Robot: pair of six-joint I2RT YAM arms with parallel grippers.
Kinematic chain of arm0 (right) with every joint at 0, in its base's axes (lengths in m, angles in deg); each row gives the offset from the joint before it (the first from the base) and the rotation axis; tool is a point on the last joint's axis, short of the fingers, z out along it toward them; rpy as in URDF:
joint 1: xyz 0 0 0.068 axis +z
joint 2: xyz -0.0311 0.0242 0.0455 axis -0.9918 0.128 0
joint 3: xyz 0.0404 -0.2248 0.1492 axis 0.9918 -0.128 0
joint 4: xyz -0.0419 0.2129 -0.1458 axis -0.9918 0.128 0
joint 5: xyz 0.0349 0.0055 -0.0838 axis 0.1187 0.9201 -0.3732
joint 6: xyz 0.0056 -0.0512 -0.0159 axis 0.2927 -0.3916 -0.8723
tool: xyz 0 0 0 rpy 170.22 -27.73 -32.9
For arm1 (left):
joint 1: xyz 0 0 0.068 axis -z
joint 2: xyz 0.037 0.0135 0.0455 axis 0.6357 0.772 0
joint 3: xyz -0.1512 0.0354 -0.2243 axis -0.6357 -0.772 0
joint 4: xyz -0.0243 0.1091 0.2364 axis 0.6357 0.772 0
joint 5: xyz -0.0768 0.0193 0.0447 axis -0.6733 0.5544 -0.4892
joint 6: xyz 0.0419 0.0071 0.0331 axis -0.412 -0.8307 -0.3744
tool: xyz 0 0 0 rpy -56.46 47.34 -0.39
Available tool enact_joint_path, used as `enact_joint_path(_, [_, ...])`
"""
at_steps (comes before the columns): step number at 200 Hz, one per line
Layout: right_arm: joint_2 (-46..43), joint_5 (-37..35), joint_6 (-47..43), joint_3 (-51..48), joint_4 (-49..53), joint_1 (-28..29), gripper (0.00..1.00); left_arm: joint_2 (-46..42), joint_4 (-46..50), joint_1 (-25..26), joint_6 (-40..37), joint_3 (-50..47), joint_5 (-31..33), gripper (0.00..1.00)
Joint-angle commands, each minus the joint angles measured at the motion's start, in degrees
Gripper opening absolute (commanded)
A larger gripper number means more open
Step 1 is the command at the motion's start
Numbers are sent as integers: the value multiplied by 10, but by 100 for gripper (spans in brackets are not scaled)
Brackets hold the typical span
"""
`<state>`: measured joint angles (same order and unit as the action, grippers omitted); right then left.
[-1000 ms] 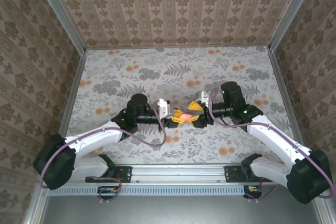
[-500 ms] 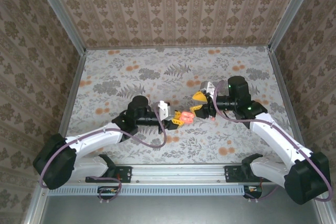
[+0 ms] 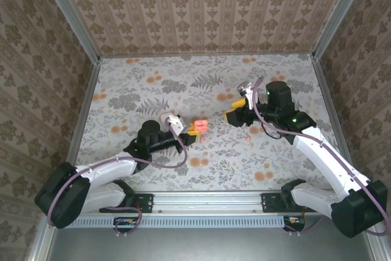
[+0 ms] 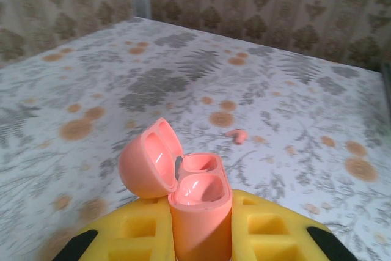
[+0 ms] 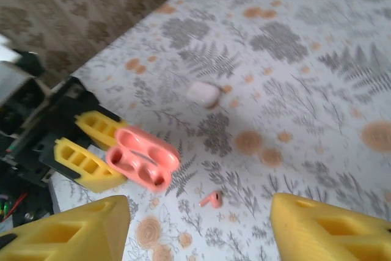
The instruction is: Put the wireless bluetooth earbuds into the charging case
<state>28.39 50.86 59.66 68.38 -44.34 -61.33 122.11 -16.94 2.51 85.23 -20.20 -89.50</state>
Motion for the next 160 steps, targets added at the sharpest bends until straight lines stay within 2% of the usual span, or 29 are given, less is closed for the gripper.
enact_joint_path(1, [35,-119,119,45,118,26,65,-41,-70,-5,22,-43,85,16])
enact_joint_path(26, [81,-144,236,76,153,53,63,-88,-76,-9,9,-82,130,16])
enact_joint_path(59, [164,-192,332,140,201,101,62,-151,-72,-18,-8,-125,141,16])
enact_joint_path(118, [331,-201,423,223,260,150,60,-270,36,-37,-36,-147,153,15])
enact_joint_path(160, [426,-196,446,269,277,172,55,-316,78,-44,-49,-152,153,16])
